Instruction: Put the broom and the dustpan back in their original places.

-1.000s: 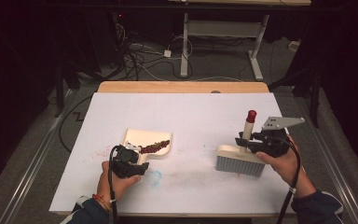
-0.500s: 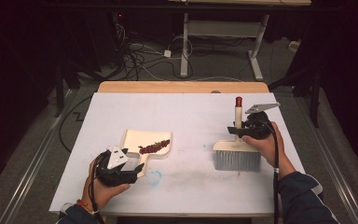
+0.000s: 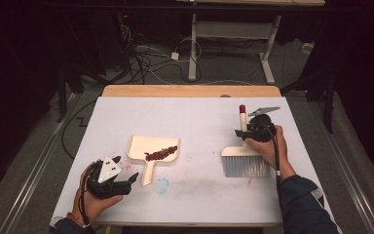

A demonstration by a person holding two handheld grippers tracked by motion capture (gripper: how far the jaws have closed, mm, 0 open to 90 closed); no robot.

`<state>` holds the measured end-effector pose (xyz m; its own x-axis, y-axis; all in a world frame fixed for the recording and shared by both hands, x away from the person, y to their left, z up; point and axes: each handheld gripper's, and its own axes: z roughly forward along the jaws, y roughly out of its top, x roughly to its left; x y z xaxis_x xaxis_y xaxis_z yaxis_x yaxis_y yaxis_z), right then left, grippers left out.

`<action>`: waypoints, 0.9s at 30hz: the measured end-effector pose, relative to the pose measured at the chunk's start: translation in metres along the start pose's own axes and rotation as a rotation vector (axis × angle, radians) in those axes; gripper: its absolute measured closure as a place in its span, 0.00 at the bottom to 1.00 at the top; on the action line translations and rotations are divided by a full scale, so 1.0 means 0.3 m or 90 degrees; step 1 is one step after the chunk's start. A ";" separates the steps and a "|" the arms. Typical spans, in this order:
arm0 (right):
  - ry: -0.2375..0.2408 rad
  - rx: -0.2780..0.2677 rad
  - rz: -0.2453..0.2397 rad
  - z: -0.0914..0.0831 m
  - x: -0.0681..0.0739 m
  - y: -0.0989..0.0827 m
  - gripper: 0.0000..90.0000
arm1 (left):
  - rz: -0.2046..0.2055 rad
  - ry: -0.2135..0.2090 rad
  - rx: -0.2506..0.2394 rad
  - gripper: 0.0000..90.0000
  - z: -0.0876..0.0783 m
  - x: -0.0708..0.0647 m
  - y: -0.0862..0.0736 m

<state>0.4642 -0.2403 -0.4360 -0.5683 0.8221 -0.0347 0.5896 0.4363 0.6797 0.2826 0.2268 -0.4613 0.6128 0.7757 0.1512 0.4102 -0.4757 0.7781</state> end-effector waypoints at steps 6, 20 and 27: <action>-0.037 -0.030 0.031 0.002 -0.017 -0.010 0.50 | 0.014 -0.012 0.000 0.23 0.008 -0.020 0.003; -0.025 -0.127 0.014 -0.080 0.004 -0.002 0.40 | 0.017 -0.011 0.014 0.21 0.028 -0.025 0.003; -0.018 -0.170 -0.006 -0.149 0.032 0.006 0.37 | 0.019 -0.011 0.014 0.20 0.030 -0.029 0.006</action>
<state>0.4342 -0.2480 -0.4024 -0.5549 0.8298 -0.0597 0.4099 0.3351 0.8483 0.2841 0.2155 -0.4667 0.6365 0.7537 0.1637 0.4062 -0.5080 0.7596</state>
